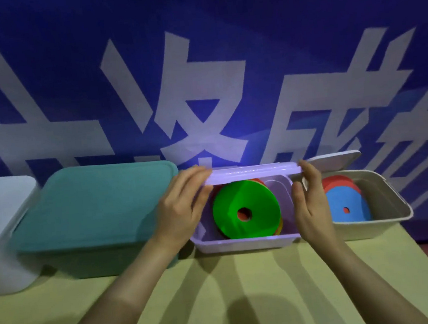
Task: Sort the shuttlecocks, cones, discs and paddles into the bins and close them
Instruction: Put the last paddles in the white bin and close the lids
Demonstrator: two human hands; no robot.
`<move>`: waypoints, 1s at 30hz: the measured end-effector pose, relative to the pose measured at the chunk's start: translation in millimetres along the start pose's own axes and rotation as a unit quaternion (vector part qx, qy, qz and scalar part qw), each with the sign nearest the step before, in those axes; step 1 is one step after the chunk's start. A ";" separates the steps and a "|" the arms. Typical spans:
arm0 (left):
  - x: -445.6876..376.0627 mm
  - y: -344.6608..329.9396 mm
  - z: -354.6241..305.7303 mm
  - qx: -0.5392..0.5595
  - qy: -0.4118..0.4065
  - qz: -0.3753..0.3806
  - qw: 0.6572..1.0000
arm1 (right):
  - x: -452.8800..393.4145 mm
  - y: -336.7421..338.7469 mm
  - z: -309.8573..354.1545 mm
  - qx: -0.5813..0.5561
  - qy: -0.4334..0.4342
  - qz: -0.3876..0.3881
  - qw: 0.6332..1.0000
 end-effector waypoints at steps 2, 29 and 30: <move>16.6 -7.5 -2.5 0.024 -0.042 0.049 0.998 | 16.1 3.6 -10.0 0.067 0.010 0.016 0.998; 54.0 -128.9 14.3 -0.224 0.164 0.402 0.873 | 107.0 1.8 -78.5 0.318 -0.213 0.146 0.912; 48.2 -130.3 24.6 -0.239 0.183 0.402 0.865 | 104.7 -3.0 -78.5 0.326 -0.211 0.146 0.910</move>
Point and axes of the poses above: each hand's wrist, its own x-axis away from the middle knuckle, its own y-axis out of the back of the hand, z = x × y, the point moved 2 cm from there along -x, towards the middle knuckle, and after that the axes turned 7 degrees about -z, right-handed, at the moved point
